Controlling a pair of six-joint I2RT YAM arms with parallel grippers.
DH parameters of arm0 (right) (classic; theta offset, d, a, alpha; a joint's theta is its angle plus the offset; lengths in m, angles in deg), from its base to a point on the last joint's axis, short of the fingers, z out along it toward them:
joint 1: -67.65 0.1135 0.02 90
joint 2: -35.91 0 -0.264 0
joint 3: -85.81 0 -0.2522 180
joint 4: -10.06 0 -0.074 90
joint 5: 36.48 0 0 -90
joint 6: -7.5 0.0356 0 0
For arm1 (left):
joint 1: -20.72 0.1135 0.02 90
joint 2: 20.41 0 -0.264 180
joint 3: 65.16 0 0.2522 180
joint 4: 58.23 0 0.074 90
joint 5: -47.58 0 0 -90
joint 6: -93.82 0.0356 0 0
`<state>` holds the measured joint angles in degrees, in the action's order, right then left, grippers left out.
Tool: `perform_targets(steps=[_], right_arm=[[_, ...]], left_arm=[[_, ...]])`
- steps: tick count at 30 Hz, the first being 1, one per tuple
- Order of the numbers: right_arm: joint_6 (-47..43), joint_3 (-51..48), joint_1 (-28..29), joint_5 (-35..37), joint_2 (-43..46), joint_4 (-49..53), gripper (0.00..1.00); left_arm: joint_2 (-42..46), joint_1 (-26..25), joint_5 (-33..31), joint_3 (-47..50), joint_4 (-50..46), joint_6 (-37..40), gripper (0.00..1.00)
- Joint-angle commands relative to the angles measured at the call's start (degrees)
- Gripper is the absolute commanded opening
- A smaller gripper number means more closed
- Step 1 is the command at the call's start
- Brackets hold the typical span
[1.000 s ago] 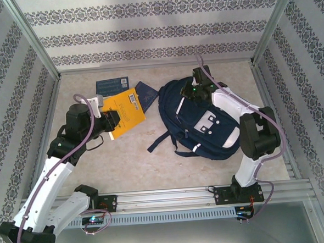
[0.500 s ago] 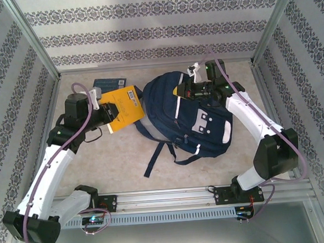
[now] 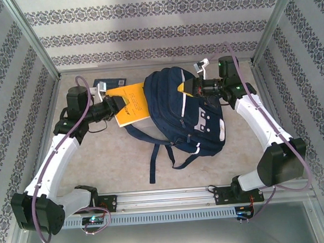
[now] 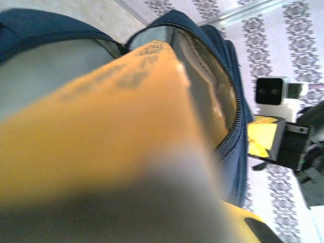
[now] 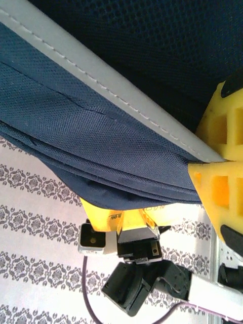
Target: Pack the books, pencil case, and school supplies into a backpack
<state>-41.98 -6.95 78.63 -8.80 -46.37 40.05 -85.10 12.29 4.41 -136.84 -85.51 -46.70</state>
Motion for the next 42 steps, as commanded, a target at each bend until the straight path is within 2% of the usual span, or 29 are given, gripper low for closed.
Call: perform_targets(steps=[1, 6, 8, 13, 16, 23, 32, 38, 42], right_arm=[[2.4, 1.6, 0.0, -7.6, 3.9, -9.5, 0.00], [3.4, 3.0, -0.4, -9.1, 3.0, -10.1, 0.00], [3.3, 3.8, 0.2, -10.0, 2.7, -9.8, 0.00], [2.5, 4.7, 0.6, -10.9, 2.0, -9.2, 0.00], [3.0, 4.8, 0.6, -10.8, 2.1, -9.1, 0.00], [3.8, 4.3, 1.2, -9.6, 3.1, -9.6, 0.00], [4.3, 3.6, 1.9, -7.7, 3.7, -9.8, 0.00], [4.9, 3.5, 1.8, -7.3, 4.2, -10.2, 0.00], [5.0, 3.1, 1.4, -6.3, 4.8, -10.1, 0.00]], left_arm=[[-1.6, 0.9, 9.2, 1.3, 11.3, -7.2, 0.00], [-4.4, 0.8, 10.3, 0.2, 5.7, -4.3, 0.00], [-5.2, 0.5, 11.0, 0.8, 7.0, -5.5, 0.00], [-9.0, -2.7, 10.8, -1.2, 1.7, -1.5, 0.00], [-11.2, -5.0, 8.6, -2.1, -0.6, 0.9, 0.00], [-17.5, -10.5, 3.2, -2.8, 7.8, -1.1, 0.00], [-29.3, -17.3, 3.7, -4.7, 26.3, -5.4, 0.00], [-39.0, -21.4, 1.8, -9.4, 31.3, -7.7, 0.00], [-44.0, -23.0, 0.7, -11.6, 33.0, -9.7, 0.12]])
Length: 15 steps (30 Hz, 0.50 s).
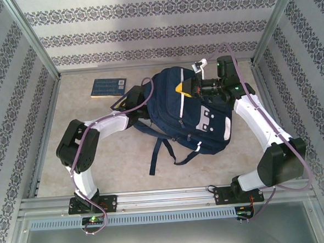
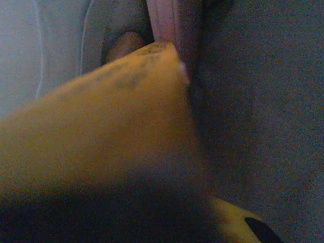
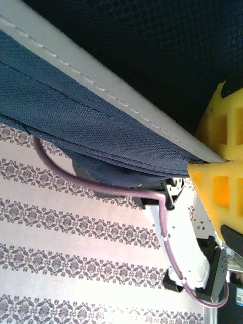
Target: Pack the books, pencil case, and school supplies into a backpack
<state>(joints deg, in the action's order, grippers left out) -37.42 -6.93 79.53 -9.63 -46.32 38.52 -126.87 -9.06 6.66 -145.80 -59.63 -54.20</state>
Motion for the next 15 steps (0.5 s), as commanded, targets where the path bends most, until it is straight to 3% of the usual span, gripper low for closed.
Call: perform_targets(steps=[1, 3, 6, 12, 15], right_arm=[[0.6, 2.9, 0.3, -5.2, 4.9, -8.6, 0.00], [0.6, 2.5, 0.2, -4.8, 4.9, -8.7, 0.00], [0.5, 1.9, -0.1, -4.1, 5.0, -8.7, 0.00], [0.7, 1.1, -1.7, -2.2, 5.2, -8.5, 0.00], [0.5, 1.0, -2.5, -1.1, 5.5, -7.9, 0.00]], left_arm=[[-3.1, -2.0, -1.7, -3.4, 6.5, -2.0, 0.21], [-3.7, -2.5, -2.2, -5.0, 3.9, -0.7, 0.40], [-1.8, -2.4, -4.2, -5.4, 0.3, 1.9, 0.57], [2.8, -0.7, -7.1, -4.9, -6.7, 5.6, 0.76], [5.0, 1.2, -8.0, -3.9, -9.1, 6.7, 0.80]])
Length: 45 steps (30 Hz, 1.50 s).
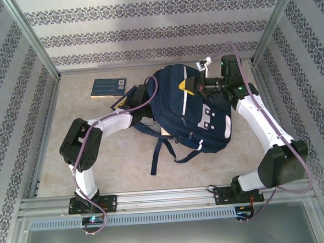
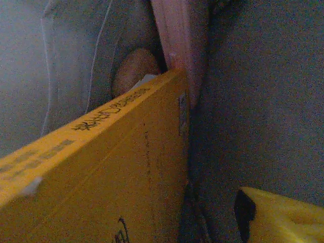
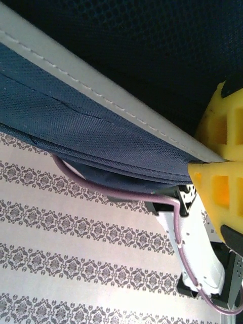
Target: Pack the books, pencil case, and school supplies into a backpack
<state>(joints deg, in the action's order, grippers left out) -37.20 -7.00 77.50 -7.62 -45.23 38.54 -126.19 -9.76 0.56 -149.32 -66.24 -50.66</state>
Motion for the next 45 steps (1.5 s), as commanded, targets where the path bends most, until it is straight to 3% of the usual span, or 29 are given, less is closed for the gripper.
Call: perform_targets(steps=[1, 7, 11, 13, 16, 22, 25, 32, 36, 40, 45], right_arm=[[0.3, 0.8, -0.7, -2.8, 4.5, -8.0, 0.00], [0.8, -0.2, -1.2, -1.6, 4.2, -8.0, 0.00], [0.3, -1.2, -1.4, 0.3, 4.2, -7.4, 0.00], [0.0, -1.7, -1.9, 1.7, 4.6, -7.1, 0.00], [-2.0, -2.3, -2.7, 6.4, 5.2, -3.9, 0.00], [-11.2, -3.1, -2.5, 23.1, 6.4, 6.1, 0.00], [-14.4, -3.6, -2.0, 32.8, 7.3, 8.9, 0.00], [-18.7, -0.7, -1.3, 43.2, 1.2, 12.5, 0.01], [-20.7, -0.1, -1.7, 49.1, -3.1, 12.8, 0.06], [-21.8, 1.2, -1.5, 54.8, -4.8, 13.0, 0.39], [-27.1, 5.4, 3.1, 64.2, -5.8, 15.3, 0.49]], left_arm=[[5.0, 2.7, -2.0, 0.0, -3.0, 3.1, 0.80], [7.8, 4.7, -0.5, 0.3, -4.8, 4.6, 0.76], [8.4, 4.8, 0.8, 1.4, -3.3, 2.8, 0.58], [10.5, 5.5, -1.8, 1.8, -5.9, 4.0, 0.55], [13.7, 7.3, -7.2, 0.6, -14.3, 7.5, 0.63], [19.7, 10.9, -16.8, -2.4, -27.3, 14.2, 0.72], [21.7, 13.6, -17.7, -2.0, -28.0, 14.9, 0.73], [21.7, 17.6, -16.9, -0.5, -26.8, 14.1, 0.73], [22.2, 17.9, -19.2, 1.3, -26.7, 13.1, 0.73], [23.1, 18.5, -21.8, 3.6, -26.7, 12.4, 0.73], [23.4, 20.6, -24.1, 6.1, -26.8, 10.6, 0.75]])
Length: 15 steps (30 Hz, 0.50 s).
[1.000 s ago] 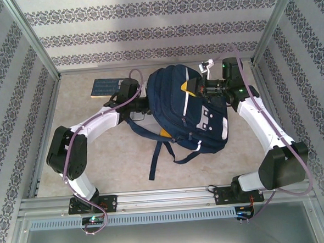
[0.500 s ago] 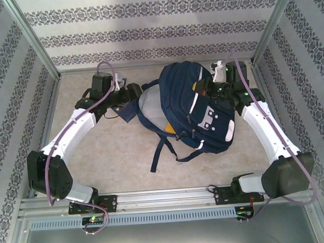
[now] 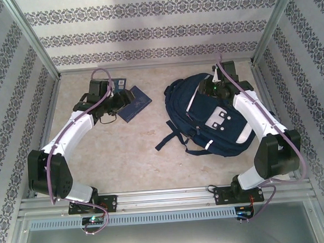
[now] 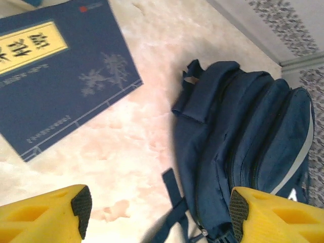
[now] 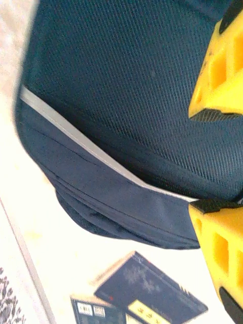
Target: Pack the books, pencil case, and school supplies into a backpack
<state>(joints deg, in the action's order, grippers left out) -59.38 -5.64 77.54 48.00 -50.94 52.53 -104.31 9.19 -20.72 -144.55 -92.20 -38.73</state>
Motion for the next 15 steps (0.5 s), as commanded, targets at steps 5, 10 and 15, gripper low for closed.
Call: perform_targets(steps=[5, 10, 15], right_arm=[[-7.1, 4.9, 8.8, 4.7, -2.0, -4.3, 0.52], [-8.0, 15.7, 14.8, -7.2, -16.5, -4.1, 0.57], [-1.8, 25.6, 15.2, -15.1, -32.0, -8.3, 0.62]], left_arm=[[0.6, 4.5, -5.7, 4.3, 1.1, -4.8, 0.77], [-4.1, 7.9, -6.7, 7.4, 5.9, -11.9, 0.80], [-11.8, 10.9, -5.9, 4.3, 5.9, -13.9, 0.80]])
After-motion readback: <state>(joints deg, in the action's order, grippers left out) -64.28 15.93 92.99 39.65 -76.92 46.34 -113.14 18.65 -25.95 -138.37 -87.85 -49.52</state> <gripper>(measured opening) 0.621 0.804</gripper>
